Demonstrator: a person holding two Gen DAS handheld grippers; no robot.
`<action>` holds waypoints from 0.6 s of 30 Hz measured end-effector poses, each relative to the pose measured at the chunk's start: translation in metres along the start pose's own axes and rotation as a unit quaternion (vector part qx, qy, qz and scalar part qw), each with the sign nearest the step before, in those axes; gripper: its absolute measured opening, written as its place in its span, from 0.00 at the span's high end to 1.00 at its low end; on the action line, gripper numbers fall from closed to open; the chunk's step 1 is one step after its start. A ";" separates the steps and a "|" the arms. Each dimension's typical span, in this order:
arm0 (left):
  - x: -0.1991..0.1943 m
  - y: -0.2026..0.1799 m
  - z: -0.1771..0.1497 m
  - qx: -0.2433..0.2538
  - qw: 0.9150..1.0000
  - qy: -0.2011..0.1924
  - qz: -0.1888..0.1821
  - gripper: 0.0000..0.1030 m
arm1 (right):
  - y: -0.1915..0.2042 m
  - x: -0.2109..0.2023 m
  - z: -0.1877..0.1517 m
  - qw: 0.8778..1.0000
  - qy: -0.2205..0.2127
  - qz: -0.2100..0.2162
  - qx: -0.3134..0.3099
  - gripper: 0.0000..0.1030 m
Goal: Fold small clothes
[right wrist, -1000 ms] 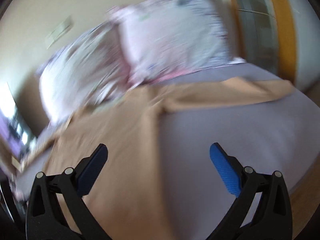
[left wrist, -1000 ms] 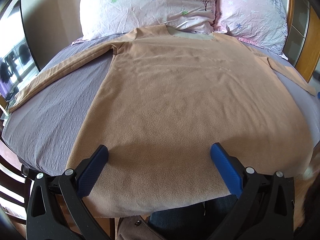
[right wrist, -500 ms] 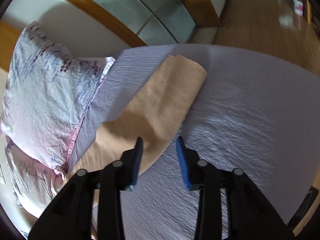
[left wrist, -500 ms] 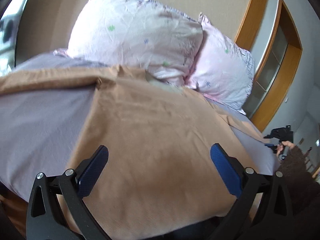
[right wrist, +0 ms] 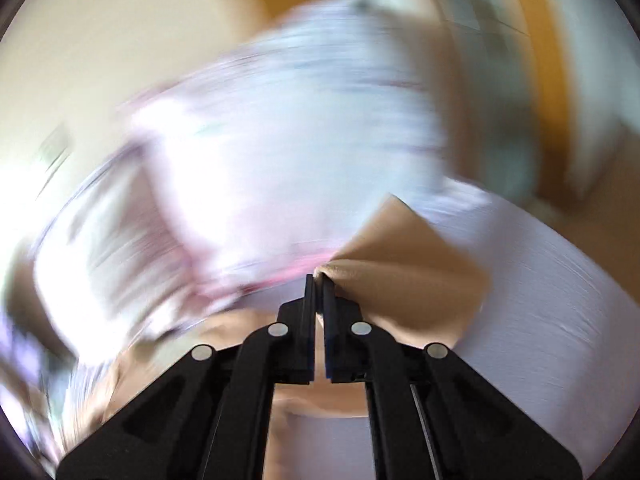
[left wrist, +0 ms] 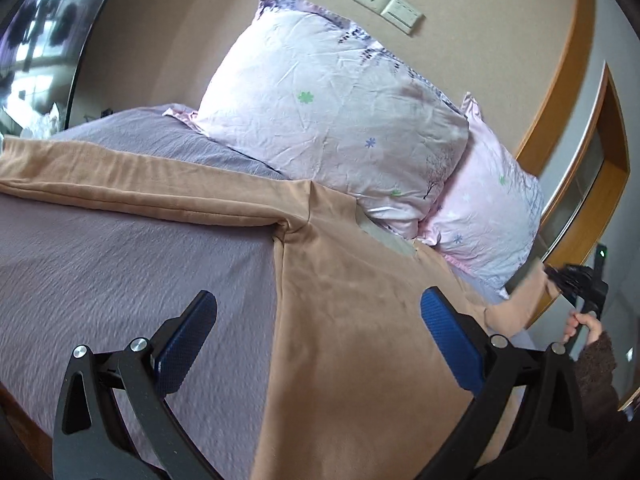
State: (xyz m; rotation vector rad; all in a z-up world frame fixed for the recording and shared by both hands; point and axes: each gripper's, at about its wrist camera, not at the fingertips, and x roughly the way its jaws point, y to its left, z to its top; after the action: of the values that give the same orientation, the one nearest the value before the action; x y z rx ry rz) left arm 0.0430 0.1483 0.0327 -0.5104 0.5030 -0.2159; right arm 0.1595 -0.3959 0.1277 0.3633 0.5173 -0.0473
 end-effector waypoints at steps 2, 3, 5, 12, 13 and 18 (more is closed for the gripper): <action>-0.001 0.012 0.007 -0.025 1.000 -0.001 0.007 0.01 | 0.081 0.020 -0.018 0.994 0.033 0.067 -0.077 0.97; -0.001 0.018 0.011 -0.039 0.999 -0.002 0.014 0.01 | 0.116 0.032 -0.031 0.988 0.056 0.099 -0.106 0.97; -0.005 0.034 0.019 -0.072 0.997 -0.004 0.024 0.01 | 0.183 0.064 -0.072 0.965 0.128 0.152 -0.169 0.92; -0.036 0.109 0.052 -0.174 0.979 -0.038 0.101 0.01 | 0.245 0.073 -0.139 0.929 0.202 0.229 -0.211 0.32; -0.039 0.120 0.055 -0.187 0.975 -0.041 0.108 0.01 | 0.238 0.067 -0.133 0.935 0.186 0.226 -0.201 0.28; -0.031 0.172 0.067 -0.282 0.952 -0.021 0.121 0.20 | 0.191 0.068 -0.103 0.951 0.173 0.210 -0.150 0.22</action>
State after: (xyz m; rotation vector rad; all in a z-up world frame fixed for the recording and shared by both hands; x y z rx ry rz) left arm 0.0636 0.3325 0.0073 -0.9998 0.5806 0.1838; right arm 0.1956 -0.1780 0.0739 0.1765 0.7731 0.5115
